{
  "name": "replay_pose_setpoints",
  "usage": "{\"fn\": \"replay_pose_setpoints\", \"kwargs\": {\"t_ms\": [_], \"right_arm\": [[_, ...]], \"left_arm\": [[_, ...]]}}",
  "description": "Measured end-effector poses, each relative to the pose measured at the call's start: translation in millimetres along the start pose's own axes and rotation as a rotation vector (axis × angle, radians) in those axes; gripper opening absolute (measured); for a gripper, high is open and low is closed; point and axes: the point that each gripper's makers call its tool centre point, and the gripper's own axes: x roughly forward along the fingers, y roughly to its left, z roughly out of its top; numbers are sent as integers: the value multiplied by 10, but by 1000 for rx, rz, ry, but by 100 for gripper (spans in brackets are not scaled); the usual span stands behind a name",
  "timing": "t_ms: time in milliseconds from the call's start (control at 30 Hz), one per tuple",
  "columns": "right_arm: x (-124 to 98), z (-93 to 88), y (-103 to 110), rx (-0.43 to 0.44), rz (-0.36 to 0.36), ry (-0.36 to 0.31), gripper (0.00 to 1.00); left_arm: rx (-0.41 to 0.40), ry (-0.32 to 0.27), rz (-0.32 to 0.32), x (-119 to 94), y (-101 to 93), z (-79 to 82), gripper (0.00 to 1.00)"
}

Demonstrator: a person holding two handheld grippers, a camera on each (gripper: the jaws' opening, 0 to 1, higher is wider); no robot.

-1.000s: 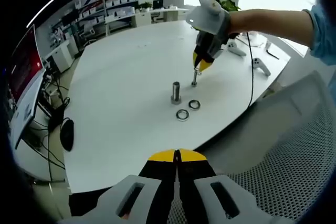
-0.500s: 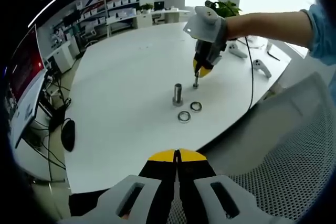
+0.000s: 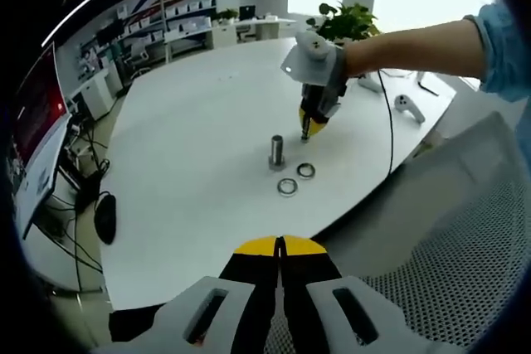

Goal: Place the washer onto the threaded stud by aligning its center hole with the stud, sliding it down to the base, and recovering from edge contact or off-axis alignment until the washer reaches the visible bottom stop.

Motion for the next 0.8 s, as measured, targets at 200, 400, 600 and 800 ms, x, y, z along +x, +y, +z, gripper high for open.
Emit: {"fn": "replay_pose_setpoints", "kwargs": {"t_ms": [200, 400, 600, 800], "right_arm": [[49, -5, -8, 4, 6, 10, 14], [56, 17, -55, 35, -5, -18, 23], [42, -68, -58, 58, -12, -24, 28], [47, -181, -78, 138, -34, -42, 28]], "left_arm": [[-5, -12, 4, -8, 12, 17, 0], [-7, -20, 6, -13, 19, 29, 0], [-12, -25, 8, -16, 24, 38, 0], [-16, -24, 9, -16, 27, 37, 0]]}}
